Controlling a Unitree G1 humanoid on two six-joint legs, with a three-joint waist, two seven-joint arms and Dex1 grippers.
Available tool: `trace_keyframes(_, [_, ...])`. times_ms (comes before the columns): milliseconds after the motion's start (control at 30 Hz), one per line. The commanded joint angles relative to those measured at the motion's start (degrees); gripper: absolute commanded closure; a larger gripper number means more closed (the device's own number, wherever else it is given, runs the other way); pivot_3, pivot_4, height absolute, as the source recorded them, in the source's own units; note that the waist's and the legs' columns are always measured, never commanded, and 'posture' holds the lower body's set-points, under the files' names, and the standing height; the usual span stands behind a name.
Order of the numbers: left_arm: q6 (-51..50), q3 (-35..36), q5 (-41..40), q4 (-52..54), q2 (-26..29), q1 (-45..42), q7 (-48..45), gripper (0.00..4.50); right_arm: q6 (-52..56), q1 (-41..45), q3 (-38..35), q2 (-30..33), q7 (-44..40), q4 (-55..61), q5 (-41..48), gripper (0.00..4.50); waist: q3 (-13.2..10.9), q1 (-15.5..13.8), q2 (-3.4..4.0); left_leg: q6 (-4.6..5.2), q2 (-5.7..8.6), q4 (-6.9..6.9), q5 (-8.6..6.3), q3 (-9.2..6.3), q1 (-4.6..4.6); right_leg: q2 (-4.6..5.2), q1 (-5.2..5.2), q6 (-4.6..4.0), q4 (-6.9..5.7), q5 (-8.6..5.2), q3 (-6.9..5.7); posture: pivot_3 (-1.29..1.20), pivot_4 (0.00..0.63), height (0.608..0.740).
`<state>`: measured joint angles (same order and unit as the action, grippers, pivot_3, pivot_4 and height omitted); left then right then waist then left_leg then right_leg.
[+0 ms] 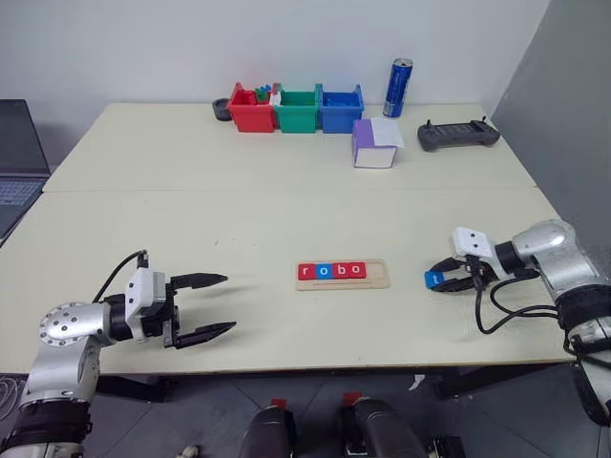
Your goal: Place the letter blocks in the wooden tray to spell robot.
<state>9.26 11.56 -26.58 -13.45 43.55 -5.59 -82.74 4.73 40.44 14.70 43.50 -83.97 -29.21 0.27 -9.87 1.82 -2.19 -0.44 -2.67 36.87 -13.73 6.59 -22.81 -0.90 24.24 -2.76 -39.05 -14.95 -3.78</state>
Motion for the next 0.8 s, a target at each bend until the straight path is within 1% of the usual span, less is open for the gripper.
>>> trace_keyframes(33, [0.28, 1.01, -0.62, 2.33, 0.48, 0.4, 0.65, 0.0, 19.02, -1.19, -0.51, -4.84, 5.77, 20.42, 4.24, 3.04, 0.0, 0.19, 0.0, 0.0, -0.04, -0.01, 0.0, 0.0, 0.01, -0.02, 0.01, 0.0, -0.03, 0.0, -0.02, 0.0, 0.15, 0.74])
trace_keyframes(133, [0.09, 0.9, -0.75, 3.08, 0.03, 0.89, 1.25, 0.0, 26.78, -1.24, 1.16, -8.47, 10.82, 26.05, 2.99, 3.04, -0.01, -0.22, 0.03, -0.04, -0.07, -0.06, 0.02, -0.09, -0.02, -0.05, 0.04, -0.03, -0.03, -0.02, -0.12, 0.0, 0.15, 0.74])
trace_keyframes(233, [0.18, 0.87, -0.72, 3.25, -0.12, 1.16, 1.61, 0.0, 29.1, -0.6, 2.21, -10.51, 14.11, 25.64, 2.28, 3.04, 0.0, -0.67, 0.02, -0.03, 0.01, 0.0, 0.01, -0.09, -0.09, 0.03, 0.01, -0.04, 0.05, -0.02, -0.11, 0.0, 0.15, 0.74])
trace_keyframes(467, [0.33, 0.77, -0.81, 4.07, -0.44, 2.02, 2.48, 0.0, 26.18, 0.8, 3.5, -9.27, 15.04, 22.04, 1.63, 3.04, -0.01, -1.53, 0.02, 0.02, 0.14, 0.05, -0.02, -0.04, -0.14, 0.14, 0.03, -0.04, 0.11, -0.02, -0.08, 0.0, 0.15, 0.74])
trace_keyframes(567, [0.29, 0.84, -0.87, 4.54, -0.59, 2.45, 2.71, 0.0, 25.03, 1.52, 3.26, -8.52, 14.26, 20.6, 2.05, 3.04, -0.01, -1.49, 0.02, 0.01, 0.11, 0.03, -0.02, -0.04, -0.13, 0.1, 0.04, -0.05, 0.09, -0.03, -0.08, 0.0, 0.15, 0.74])
trace_keyframes(800, [0.38, 1.41, -1.03, 4.42, -0.14, 2.77, 2.52, 0.0, 18.21, 2.29, 3.68, -7.81, 11.31, 15.72, 1.94, 3.04, -0.01, -1.45, 0.02, 0.02, 0.07, 0.02, -0.02, -0.04, -0.12, 0.06, 0.03, -0.04, 0.08, -0.03, -0.09, 0.0, 0.15, 0.74])
